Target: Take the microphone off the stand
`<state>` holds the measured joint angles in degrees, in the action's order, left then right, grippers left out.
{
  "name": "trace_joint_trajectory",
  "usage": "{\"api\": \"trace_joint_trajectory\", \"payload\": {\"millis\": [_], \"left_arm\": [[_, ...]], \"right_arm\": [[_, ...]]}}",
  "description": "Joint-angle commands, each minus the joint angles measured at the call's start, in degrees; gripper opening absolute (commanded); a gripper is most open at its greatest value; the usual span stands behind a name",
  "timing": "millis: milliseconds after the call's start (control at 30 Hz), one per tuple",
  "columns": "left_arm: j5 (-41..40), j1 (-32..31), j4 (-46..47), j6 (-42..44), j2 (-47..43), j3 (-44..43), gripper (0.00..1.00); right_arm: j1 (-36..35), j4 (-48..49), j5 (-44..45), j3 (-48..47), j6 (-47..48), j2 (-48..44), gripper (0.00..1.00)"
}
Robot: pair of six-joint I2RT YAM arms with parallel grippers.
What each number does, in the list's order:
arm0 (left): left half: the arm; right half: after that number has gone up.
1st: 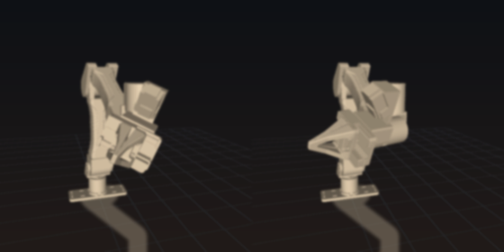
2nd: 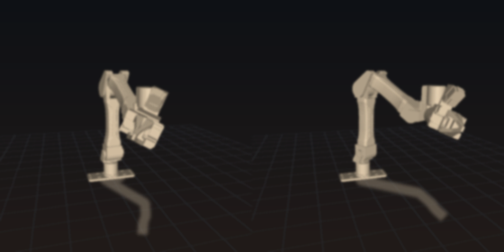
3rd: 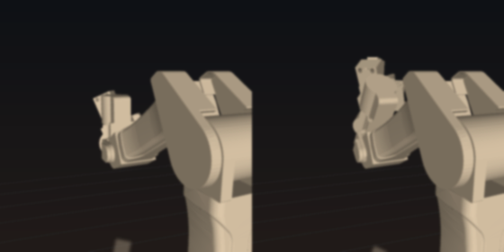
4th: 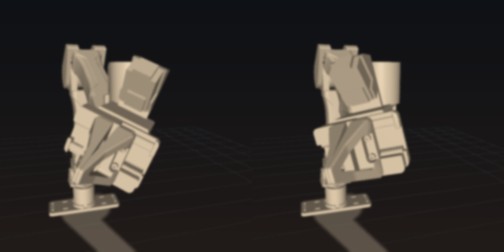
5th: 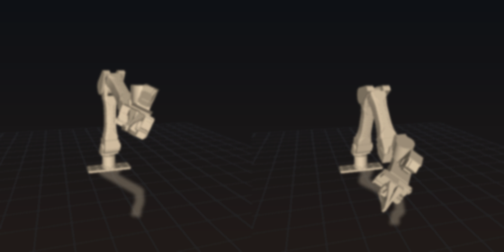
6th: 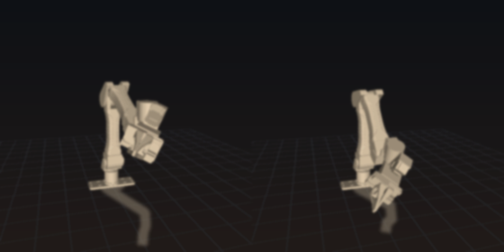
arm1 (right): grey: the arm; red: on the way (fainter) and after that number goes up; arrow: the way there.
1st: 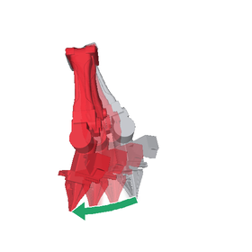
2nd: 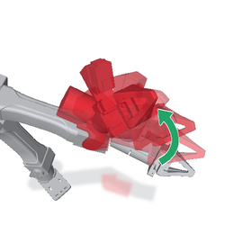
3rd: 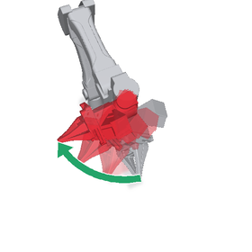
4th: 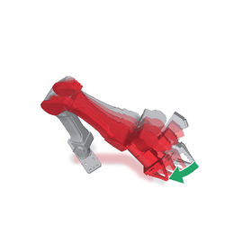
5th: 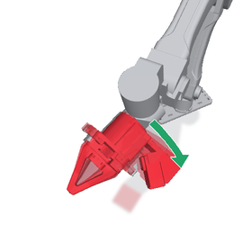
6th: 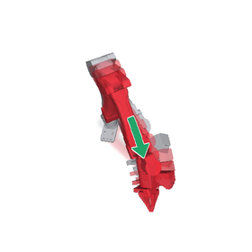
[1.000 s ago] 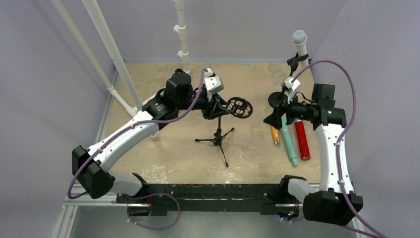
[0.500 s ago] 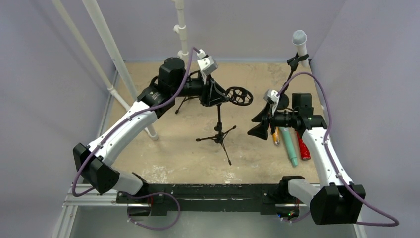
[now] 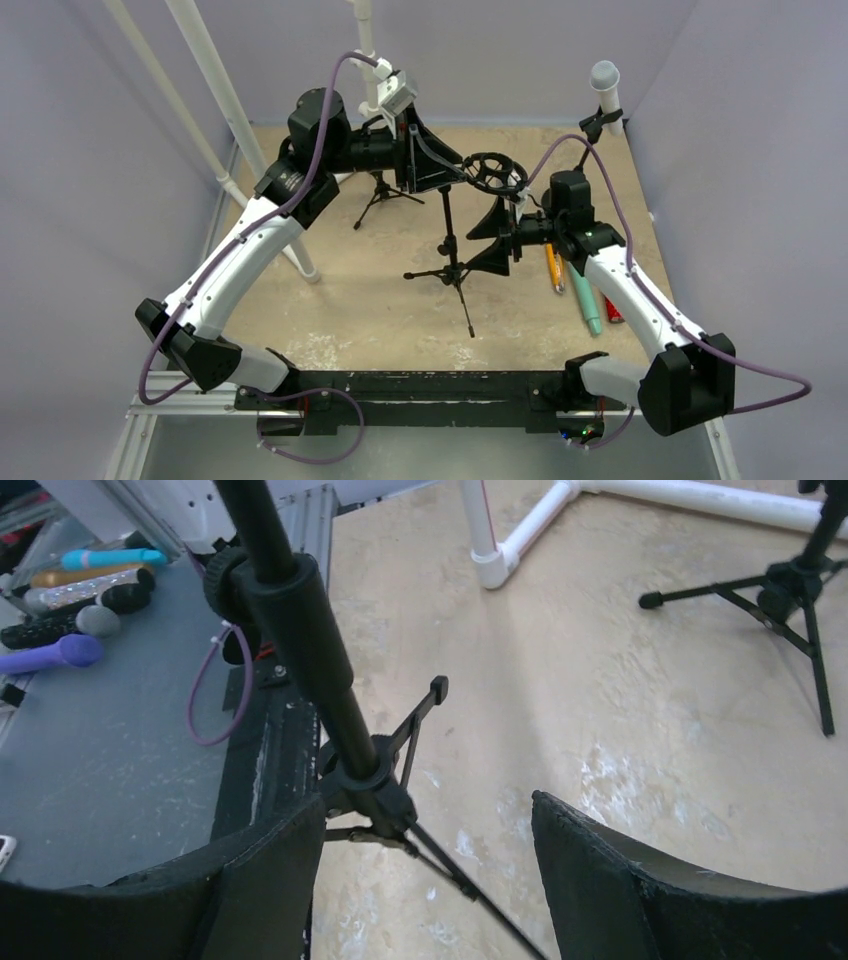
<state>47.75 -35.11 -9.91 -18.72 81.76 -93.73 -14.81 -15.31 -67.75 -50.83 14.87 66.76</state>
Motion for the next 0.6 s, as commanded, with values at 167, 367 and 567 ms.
{"api": "trace_joint_trajectory", "payload": {"millis": [167, 367, 567], "left_arm": [[2.4, 1.0, 8.0, -8.6, -0.4, -3.5, 0.0], [2.5, 1.2, 12.3, -12.1, 0.2, -2.5, 0.0], [2.3, 1.3, 14.1, -13.3, 0.4, -1.5, 0.0]], "right_arm": [[-5.0, 6.2, -3.9, -4.3, -5.1, 0.5, 0.74], [-6.5, 11.1, -4.8, -3.1, -9.7, 0.5, 0.73], [-8.9, 13.5, -6.0, -3.8, -12.2, 2.8, 0.7]]}}
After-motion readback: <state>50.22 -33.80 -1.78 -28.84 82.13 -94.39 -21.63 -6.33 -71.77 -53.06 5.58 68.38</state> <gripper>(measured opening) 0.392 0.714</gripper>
